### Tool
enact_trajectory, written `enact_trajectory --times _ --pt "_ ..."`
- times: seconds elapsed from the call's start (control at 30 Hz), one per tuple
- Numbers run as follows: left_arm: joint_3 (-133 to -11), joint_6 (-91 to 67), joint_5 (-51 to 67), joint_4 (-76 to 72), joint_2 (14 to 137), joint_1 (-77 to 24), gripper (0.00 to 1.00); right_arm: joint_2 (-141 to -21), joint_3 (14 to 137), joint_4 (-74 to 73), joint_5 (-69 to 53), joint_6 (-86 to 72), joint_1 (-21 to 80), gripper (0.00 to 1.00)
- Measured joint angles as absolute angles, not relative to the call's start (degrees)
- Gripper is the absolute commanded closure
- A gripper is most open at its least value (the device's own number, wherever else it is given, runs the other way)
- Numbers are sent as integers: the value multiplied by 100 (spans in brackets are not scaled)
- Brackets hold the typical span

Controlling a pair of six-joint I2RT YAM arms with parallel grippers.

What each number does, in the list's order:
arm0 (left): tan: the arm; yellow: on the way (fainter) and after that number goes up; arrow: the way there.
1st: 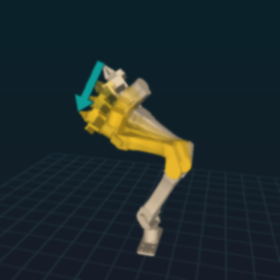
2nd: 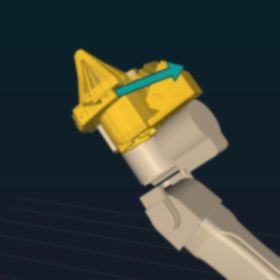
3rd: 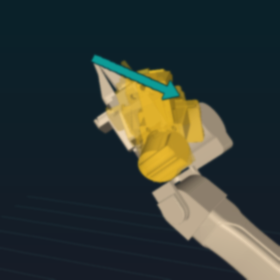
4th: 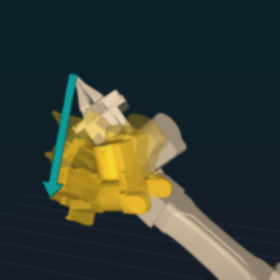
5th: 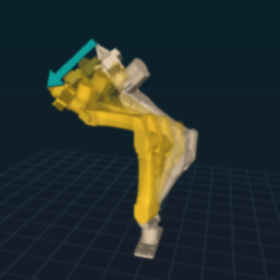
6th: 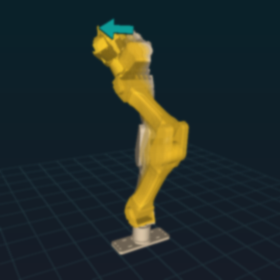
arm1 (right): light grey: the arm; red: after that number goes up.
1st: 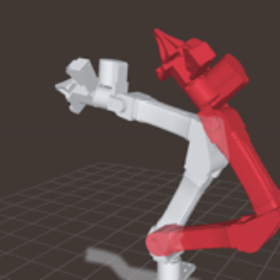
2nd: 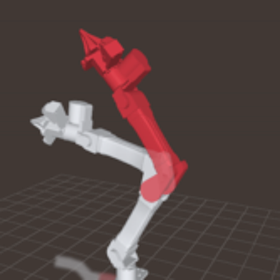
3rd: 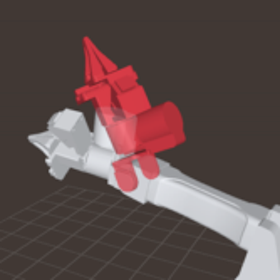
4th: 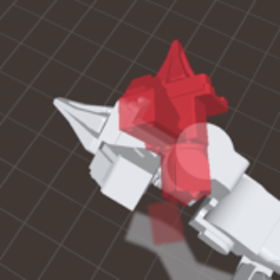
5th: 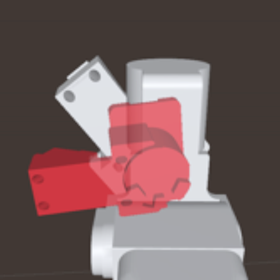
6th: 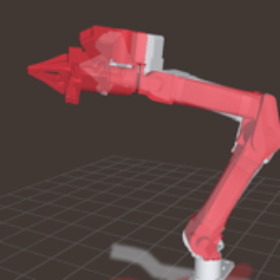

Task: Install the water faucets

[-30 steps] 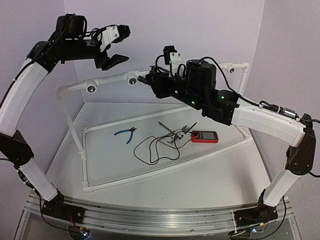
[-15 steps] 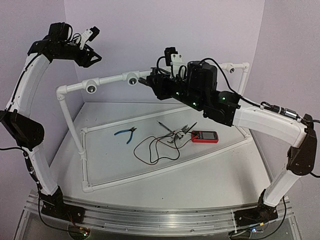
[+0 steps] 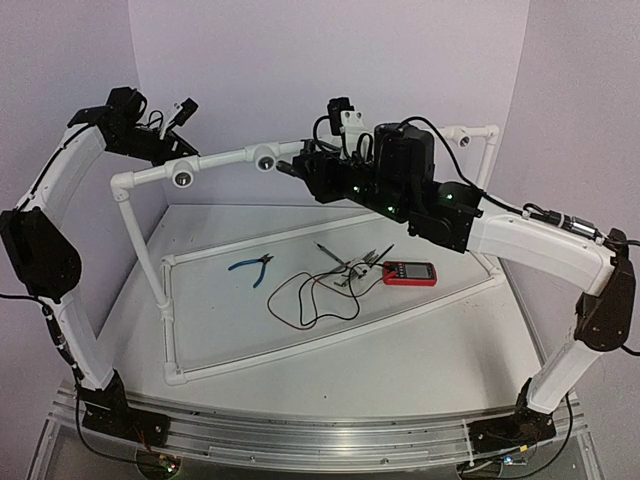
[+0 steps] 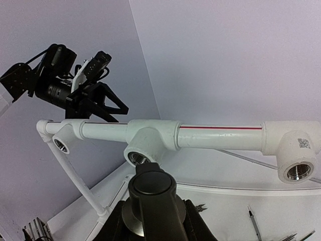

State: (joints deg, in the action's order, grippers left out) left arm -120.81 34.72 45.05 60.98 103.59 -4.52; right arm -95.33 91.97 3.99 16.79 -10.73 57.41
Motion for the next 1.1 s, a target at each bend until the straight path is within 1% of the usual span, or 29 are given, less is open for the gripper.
enact_trajectory --times 0.2,0.43,0.53,0.73,0.87,0.97,1.0,1.1 --pt "-12049 4017 4655 6471 10106 -495 40 -9526 9225 197 1498 -1074 5774 100" --pt "-11797 4586 4657 7005 9666 -1032 42 -9326 9227 -279 1302 -1075 5909 100" --pt "-11656 4757 4633 6950 9613 -1309 42 -9184 9224 -490 1281 -1091 5929 100" --pt "-11464 5190 4746 6648 9605 -1546 41 -8753 8996 -760 1312 -1168 5917 100" --pt "-11093 5515 4786 5736 9507 -1598 40 -8487 8830 -815 1360 -1175 5904 100" --pt "-10410 5779 4910 4622 9347 -1597 36 -8448 8804 -822 1395 -1115 5893 100" --pt "-10168 5864 5018 4187 9326 -1551 36 -8447 8799 -823 1400 -1087 5892 100" --pt "-9212 6191 5854 2518 9312 -1178 34 -8447 8796 -839 1398 -1012 5888 100"
